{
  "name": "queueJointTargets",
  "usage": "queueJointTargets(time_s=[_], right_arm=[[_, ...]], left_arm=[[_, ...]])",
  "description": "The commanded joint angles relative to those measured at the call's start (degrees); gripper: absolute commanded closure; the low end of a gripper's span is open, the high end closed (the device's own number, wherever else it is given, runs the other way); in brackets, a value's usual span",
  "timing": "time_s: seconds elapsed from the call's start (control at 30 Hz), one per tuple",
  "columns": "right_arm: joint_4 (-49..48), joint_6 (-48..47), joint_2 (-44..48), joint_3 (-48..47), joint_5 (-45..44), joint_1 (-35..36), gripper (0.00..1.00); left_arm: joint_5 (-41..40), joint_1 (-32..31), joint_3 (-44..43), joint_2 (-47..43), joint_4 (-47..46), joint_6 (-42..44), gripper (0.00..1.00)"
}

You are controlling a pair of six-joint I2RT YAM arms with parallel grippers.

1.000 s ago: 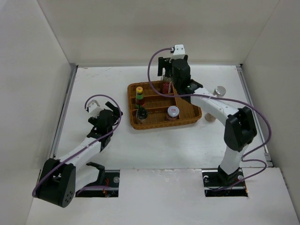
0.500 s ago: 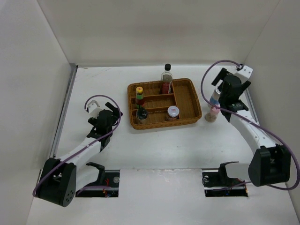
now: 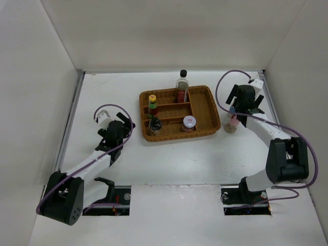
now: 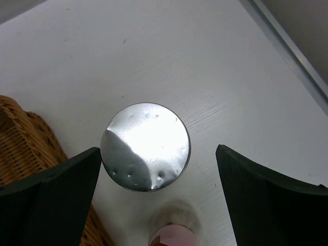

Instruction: Organize the condiment bottles

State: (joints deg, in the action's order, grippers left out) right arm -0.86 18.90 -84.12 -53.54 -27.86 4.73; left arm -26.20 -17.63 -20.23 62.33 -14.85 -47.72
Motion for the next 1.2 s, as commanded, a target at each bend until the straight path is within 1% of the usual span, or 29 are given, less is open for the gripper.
queueJointTargets(time_s=[0.0,0.07,0.17,0.23,0.27,0.43,0.6,0.73,0.93,1.17], right_arm=[[-2.56,0.09,-1.31,-3.32,1.49,-0.47,0.01],[-3.88,-0.52,-2.71,-4.38,0.88,-0.65,0.09],[-4.93,-1.32,-4.39,-6.13,0.70,-1.09,0.33],[-7.21,-2.10,-3.78,-6.14,-0.09,-0.74,0.43],[-9.14,-2.89,-2.90,-5.70,-0.79,-0.73,0.45],[-15.56,-9.74,2.19,-6.05,-5.27,5.32,0.46],[-15.84,-12.04,2.73,-10.61,-3.53,10.59,0.45],[-15.92,-11.08,-1.91,-15.53,0.86,12.62,0.45],[-14.96,-10.20,-9.83,-22.39,3.60,14.91,0.45],[-15.48,-8.00,-15.10,-23.72,5.70,16.05,0.44]], left_arm=[[1.14,0.53,0.45,-0.36,-3.17,-0.53,0.00],[1.50,0.36,0.54,-0.89,-3.34,-0.53,0.00],[0.97,0.62,0.98,-1.15,-3.78,-0.53,0.00],[1.49,0.97,1.07,-1.07,-3.78,-0.53,0.00],[1.67,0.97,1.07,-1.41,-3.78,-0.53,0.00],[1.32,0.80,1.33,-1.16,-4.57,-0.44,0.00],[2.11,0.89,1.33,-0.80,-5.01,-0.44,0.00],[2.81,1.24,1.59,-0.54,-5.54,-0.35,0.00],[3.08,1.59,1.86,-0.63,-5.89,-0.35,0.00],[3.17,1.76,1.68,0.07,-5.98,-0.35,0.00]])
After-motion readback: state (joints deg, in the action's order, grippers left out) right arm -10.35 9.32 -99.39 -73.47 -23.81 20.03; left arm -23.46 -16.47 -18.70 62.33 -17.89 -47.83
